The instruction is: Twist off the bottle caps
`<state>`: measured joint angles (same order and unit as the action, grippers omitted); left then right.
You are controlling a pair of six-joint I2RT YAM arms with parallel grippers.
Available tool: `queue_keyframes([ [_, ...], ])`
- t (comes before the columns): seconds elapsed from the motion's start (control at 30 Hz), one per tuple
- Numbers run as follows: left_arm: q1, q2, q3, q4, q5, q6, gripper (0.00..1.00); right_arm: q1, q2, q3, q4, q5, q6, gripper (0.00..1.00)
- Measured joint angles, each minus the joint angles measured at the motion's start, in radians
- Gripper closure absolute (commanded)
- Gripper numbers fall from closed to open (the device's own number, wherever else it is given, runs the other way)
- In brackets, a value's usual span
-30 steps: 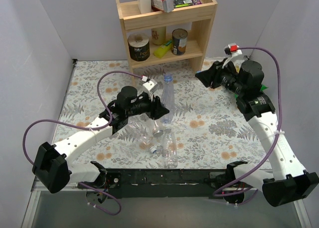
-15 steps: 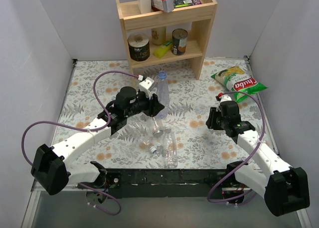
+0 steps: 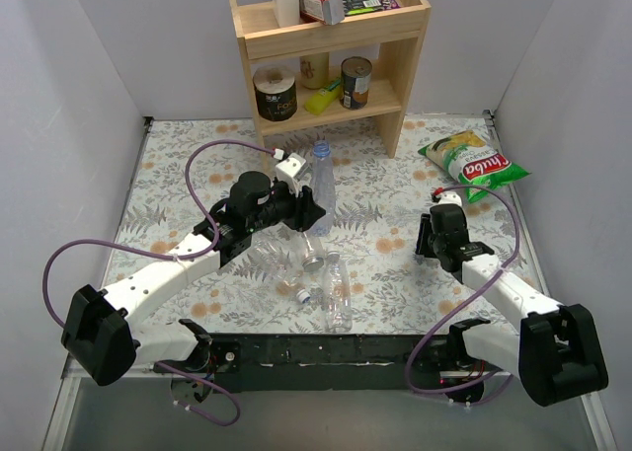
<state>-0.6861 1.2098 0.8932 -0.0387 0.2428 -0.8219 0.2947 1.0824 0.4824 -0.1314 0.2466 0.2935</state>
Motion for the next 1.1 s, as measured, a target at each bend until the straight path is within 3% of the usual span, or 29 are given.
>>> queue_keyframes([
  [0.33, 0.0, 0.0, 0.0, -0.001, 0.0, 0.0, 0.94, 0.0, 0.143, 0.023, 0.027, 0.08, 0.02, 0.75],
  [0.53, 0.0, 0.0, 0.0, -0.005, 0.0, 0.0, 0.94, 0.0, 0.168, 0.041, 0.025, 0.1, 0.026, 0.54],
  [0.63, 0.0, 0.0, 0.0, -0.006, 0.0, 0.0, 0.94, 0.0, 0.168, 0.042, 0.024, 0.102, 0.026, 0.49],
  [1.1, 0.0, 0.008, 0.0, -0.006, 0.011, 0.006, 0.93, 0.0, 0.106, 0.045, 0.012, 0.097, 0.029, 0.43],
])
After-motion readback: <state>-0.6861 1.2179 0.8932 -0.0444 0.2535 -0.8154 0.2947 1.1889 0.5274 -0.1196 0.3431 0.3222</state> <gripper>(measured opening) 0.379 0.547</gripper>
